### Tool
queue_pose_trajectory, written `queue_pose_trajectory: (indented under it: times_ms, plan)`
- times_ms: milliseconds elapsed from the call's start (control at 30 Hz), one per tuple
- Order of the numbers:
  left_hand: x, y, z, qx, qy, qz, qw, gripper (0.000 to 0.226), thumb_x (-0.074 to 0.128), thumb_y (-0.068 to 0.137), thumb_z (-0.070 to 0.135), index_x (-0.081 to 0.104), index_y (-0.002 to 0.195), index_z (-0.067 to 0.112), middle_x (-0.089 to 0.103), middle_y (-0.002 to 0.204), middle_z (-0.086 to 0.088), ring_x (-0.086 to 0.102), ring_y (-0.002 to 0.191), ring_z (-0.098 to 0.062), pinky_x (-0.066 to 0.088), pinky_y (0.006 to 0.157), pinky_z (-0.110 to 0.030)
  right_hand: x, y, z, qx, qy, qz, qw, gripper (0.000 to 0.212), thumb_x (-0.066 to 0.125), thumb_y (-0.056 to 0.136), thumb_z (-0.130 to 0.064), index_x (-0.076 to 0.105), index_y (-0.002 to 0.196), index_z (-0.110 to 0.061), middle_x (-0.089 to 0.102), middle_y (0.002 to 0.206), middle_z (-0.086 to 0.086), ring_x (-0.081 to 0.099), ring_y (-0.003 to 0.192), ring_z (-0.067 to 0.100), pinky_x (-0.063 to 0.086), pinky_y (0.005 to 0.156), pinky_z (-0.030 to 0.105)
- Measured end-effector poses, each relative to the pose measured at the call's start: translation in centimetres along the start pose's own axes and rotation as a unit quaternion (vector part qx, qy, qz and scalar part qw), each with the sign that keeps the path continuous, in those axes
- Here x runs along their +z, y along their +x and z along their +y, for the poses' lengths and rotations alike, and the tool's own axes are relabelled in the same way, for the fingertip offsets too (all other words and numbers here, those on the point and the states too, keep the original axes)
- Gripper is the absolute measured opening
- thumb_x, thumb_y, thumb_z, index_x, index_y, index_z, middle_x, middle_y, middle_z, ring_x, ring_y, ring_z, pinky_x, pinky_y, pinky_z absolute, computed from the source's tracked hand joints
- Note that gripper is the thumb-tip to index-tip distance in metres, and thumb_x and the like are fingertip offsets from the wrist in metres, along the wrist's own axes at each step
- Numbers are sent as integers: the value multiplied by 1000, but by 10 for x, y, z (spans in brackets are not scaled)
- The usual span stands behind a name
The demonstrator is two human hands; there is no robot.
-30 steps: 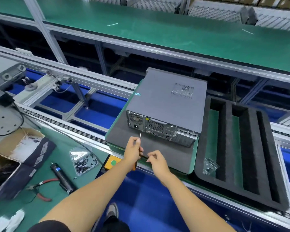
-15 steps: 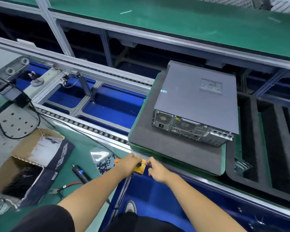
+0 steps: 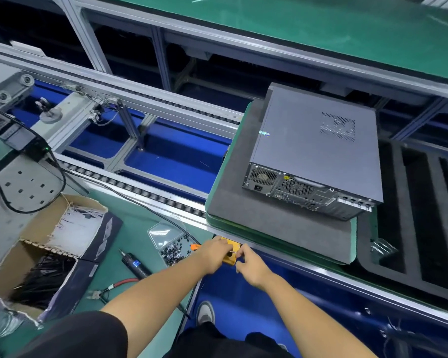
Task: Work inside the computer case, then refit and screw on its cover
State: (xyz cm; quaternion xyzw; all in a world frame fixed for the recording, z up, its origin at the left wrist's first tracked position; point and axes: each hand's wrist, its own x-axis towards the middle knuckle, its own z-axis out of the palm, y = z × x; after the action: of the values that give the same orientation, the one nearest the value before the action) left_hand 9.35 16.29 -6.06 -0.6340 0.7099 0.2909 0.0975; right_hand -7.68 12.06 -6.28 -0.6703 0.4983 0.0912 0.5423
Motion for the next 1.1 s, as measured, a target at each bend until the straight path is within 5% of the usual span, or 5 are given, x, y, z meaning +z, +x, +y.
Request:
queue_pose_trajectory:
  times_ms: [233, 467, 600, 733, 1100]
  plan:
    - [15, -30, -11, -101, -241, 129, 957, 28, 39, 109, 13, 61, 121, 2, 42, 116, -13, 40, 119, -30, 31, 105, -37, 12, -1, -24, -66, -34, 22, 997, 23, 50, 92, -4, 49, 99, -26, 44, 105, 0, 53, 80, 22, 42, 65, 34]
    - [22, -89, -51, -332, -584, 354, 651, 31, 44, 108, 8, 67, 115, -11, 61, 95, -30, 59, 77, -29, 53, 88, -44, 48, 6, -53, -108, -93, -43, 989, 17, 50, 97, -4, 51, 100, -20, 48, 117, 11, 55, 92, 27, 46, 73, 32]
    - [38, -119, -78, -426, -501, 350, 667, 29, 54, 105, 16, 68, 118, -5, 69, 105, -26, 64, 95, -34, 42, 76, -35, 72, 10, -66, -104, -122, -76, 984, 11, 49, 97, -3, 52, 102, -13, 53, 103, 16, 58, 83, 32, 50, 77, 45]
    - [49, -126, -89, -444, -503, 276, 688, 21, 61, 100, 13, 62, 119, 4, 69, 113, -21, 67, 102, -35, 53, 90, -40, 85, 11, -72, -104, -140, -102, 979, 9, 50, 97, -5, 52, 103, -12, 50, 109, 11, 53, 79, 24, 42, 62, 28]
    - [50, -124, -91, -513, -309, 217, 771, 63, 69, 96, 27, 28, 143, 19, 61, 70, 3, 59, 60, -18, 44, 53, -33, 80, 15, -71, -95, -135, -110, 980, 11, 52, 94, -10, 54, 103, -18, 50, 114, 11, 56, 87, 20, 42, 64, 20]
